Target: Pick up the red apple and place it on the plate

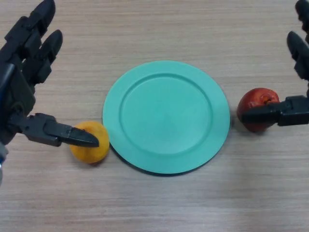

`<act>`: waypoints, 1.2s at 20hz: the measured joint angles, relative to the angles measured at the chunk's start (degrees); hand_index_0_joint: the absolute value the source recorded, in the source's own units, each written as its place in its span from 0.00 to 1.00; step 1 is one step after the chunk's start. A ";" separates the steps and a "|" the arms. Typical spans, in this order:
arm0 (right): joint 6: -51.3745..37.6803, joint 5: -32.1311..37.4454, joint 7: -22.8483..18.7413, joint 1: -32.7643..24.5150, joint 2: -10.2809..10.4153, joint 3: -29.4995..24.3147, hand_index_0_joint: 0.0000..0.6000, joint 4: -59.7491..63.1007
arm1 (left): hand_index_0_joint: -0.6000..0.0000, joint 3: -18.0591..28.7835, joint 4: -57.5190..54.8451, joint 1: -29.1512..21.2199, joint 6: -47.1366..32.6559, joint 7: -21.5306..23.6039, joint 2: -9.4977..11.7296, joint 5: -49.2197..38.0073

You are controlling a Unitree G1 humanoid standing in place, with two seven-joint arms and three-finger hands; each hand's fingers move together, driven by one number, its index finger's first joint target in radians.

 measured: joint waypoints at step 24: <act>-51.61 -23.84 10.64 -19.22 -5.55 2.80 0.00 75.57 | 1.00 0.60 0.00 5.59 -0.43 -1.27 -2.90 7.93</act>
